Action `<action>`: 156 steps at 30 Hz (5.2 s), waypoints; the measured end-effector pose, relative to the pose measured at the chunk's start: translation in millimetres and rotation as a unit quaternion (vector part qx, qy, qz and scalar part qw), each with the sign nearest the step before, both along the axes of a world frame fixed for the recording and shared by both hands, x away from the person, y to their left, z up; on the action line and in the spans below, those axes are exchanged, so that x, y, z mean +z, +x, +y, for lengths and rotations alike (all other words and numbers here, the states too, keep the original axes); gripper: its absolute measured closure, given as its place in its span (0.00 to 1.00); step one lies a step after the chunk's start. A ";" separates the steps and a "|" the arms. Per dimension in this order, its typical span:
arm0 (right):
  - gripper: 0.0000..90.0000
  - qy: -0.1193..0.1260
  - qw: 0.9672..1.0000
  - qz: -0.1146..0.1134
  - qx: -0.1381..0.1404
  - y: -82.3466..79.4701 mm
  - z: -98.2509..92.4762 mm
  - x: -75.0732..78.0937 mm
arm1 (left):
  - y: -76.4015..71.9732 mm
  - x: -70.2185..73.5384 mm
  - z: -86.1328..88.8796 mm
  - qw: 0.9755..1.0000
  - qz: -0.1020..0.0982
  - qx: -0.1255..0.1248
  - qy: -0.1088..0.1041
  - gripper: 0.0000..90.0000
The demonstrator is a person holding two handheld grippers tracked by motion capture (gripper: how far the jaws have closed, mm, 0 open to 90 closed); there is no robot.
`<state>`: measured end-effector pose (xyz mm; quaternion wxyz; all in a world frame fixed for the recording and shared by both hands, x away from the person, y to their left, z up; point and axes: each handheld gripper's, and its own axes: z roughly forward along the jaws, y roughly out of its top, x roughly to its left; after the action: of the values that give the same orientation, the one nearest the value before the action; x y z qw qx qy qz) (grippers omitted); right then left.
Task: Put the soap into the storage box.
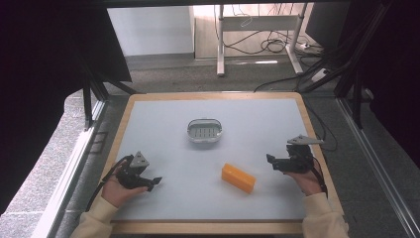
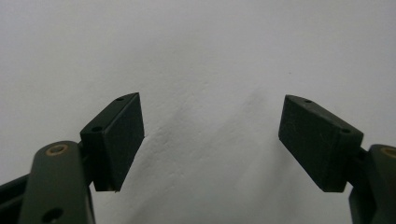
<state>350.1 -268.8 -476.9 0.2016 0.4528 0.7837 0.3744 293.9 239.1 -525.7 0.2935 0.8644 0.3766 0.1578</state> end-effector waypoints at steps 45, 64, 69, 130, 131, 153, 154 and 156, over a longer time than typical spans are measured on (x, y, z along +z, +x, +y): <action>0.21 -0.002 1.000 -0.014 0.026 -15.0 -1.3 22.2 | -1.8 3.3 -1.7 1.000 -0.007 -0.011 0.002 0.25; 0.22 -0.013 0.998 -0.011 0.057 -26.1 10.8 45.0 | -2.4 6.5 -2.3 1.000 -0.010 -0.010 -0.004 0.25; 0.22 -0.022 0.997 -0.010 0.077 -29.3 17.6 48.8 | -2.2 7.6 -1.9 1.000 -0.012 -0.009 -0.008 0.25; 0.30 -0.112 0.965 0.068 0.226 -32.0 115.7 25.9 | -1.7 9.1 -1.8 1.000 -0.007 -0.009 -0.015 0.25; 0.30 -0.112 0.965 0.068 0.226 -32.0 115.7 25.9 | -1.7 9.1 -1.8 1.000 -0.007 -0.009 -0.015 0.25; 0.44 -0.180 0.946 0.138 0.231 -22.5 131.4 8.8 | -2.1 9.8 -1.3 1.000 -0.009 -0.012 -0.014 0.25; 0.45 -0.185 0.944 0.141 0.234 -21.7 131.9 8.2 | -2.1 9.8 -1.3 1.000 -0.009 -0.012 -0.014 0.25; 0.48 -0.193 0.940 0.148 0.238 -20.5 133.6 6.8 | -2.3 10.0 -1.3 1.000 -0.010 -0.012 -0.014 0.25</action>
<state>329.6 -135.3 -470.1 0.0719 0.2560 0.9467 0.1820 291.6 237.8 -515.8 0.3116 0.8630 0.3652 0.1577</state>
